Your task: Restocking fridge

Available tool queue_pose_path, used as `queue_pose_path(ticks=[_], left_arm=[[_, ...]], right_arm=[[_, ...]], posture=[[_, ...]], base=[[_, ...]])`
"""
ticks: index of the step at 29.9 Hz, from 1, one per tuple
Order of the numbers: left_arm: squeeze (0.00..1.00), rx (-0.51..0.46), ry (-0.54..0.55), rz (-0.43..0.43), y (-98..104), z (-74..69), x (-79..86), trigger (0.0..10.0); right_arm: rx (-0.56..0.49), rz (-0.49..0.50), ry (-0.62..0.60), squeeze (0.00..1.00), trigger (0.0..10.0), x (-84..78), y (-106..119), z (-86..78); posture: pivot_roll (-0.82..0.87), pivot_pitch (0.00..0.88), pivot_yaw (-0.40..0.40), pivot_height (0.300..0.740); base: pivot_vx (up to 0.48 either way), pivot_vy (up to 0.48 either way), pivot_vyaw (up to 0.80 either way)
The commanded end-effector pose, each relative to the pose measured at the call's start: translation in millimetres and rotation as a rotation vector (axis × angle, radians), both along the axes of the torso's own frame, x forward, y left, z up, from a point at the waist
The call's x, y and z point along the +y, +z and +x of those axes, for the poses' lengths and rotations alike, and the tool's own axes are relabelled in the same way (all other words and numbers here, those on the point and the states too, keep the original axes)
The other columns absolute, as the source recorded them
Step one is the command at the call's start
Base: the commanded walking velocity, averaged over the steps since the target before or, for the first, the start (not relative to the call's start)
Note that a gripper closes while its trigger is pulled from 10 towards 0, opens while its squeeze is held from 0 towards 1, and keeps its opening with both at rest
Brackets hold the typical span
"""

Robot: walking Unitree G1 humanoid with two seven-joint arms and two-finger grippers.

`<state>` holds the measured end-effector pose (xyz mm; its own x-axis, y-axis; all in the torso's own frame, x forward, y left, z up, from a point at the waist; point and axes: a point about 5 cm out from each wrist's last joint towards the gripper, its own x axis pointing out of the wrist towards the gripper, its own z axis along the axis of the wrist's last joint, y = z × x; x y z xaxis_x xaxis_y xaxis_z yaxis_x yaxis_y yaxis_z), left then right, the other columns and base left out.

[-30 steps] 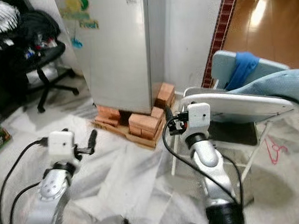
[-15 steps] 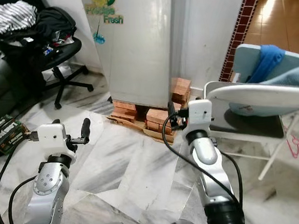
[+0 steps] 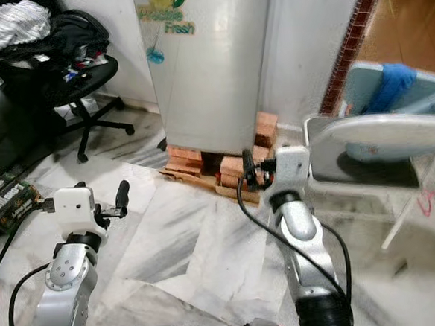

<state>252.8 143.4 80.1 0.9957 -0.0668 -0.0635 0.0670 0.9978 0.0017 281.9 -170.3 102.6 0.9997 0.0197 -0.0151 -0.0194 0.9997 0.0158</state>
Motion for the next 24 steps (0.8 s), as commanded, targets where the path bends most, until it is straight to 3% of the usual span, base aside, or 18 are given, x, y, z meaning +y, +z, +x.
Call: queue_pose_path(ticks=[1,3,24], left_arm=[[0.00,-0.006,0.021,0.029,2.1,1.9,8.8,10.0],[0.00,-0.005,0.021,0.029,2.2,2.4,8.8,10.0],[0.00,-0.002,0.042,0.016,1.6,5.0,8.3,10.0]], right_arm=[[-0.029,0.011,0.010,0.00,10.0,3.9,6.6,3.9],[-0.031,0.009,0.008,0.00,10.0,3.4,7.1,4.7],[-0.038,-0.010,-0.004,0.00,10.0,-0.3,5.6,13.6]], posture=[[0.02,0.023,0.029,0.740],[0.02,0.023,0.029,0.740],[0.03,0.032,0.037,0.740]], base=[[0.000,0.461,-0.80],[0.000,0.461,-0.80],[0.000,0.463,0.00]])
